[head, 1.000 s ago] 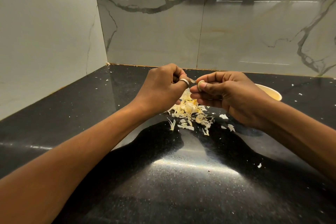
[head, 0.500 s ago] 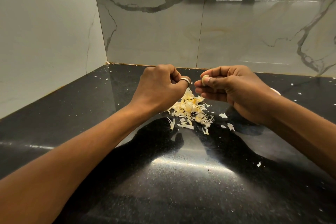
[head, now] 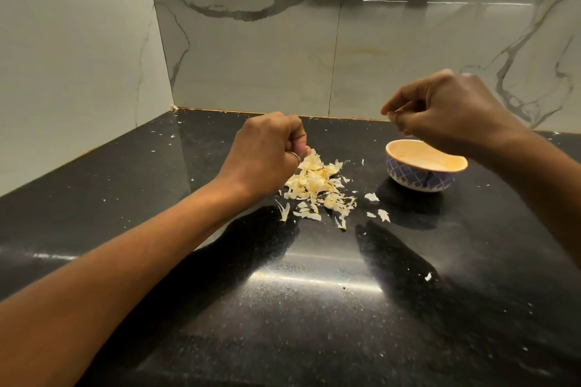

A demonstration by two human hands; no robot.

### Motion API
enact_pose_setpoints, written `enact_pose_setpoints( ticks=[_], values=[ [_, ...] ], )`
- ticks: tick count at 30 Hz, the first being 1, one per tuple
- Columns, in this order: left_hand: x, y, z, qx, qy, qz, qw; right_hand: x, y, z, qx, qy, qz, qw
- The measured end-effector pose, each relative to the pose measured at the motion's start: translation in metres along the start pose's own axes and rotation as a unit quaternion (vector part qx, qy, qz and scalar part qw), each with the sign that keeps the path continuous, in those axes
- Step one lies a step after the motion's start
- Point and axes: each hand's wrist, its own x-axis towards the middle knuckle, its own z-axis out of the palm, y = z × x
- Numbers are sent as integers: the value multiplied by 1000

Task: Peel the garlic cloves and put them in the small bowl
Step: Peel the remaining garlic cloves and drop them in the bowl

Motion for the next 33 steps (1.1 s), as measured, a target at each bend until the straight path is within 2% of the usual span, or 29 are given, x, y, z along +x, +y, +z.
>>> enact_pose_setpoints(
  ticks=[7,13,18,24,28,33],
  values=[
    [-3,4,-2,22,16,-28,999,1,7,-13,-32,-71,85,993],
    [-4,3,-2,59,33,-34,997,3,12,-11,-80,-97,98,987],
    [-4,3,-4,91,34,-38,995,2,12,-7,-84,-83,91,989],
    [-3,4,-8,96,22,-50,994,0,1,4,-37,-10,4,999],
    [-3,5,-9,88,16,-50,995,-6,-10,23,8,-32,-70,997],
    [-3,10,-8,79,25,-51,995,-11,-15,44,37,-70,-107,991]
  ],
)
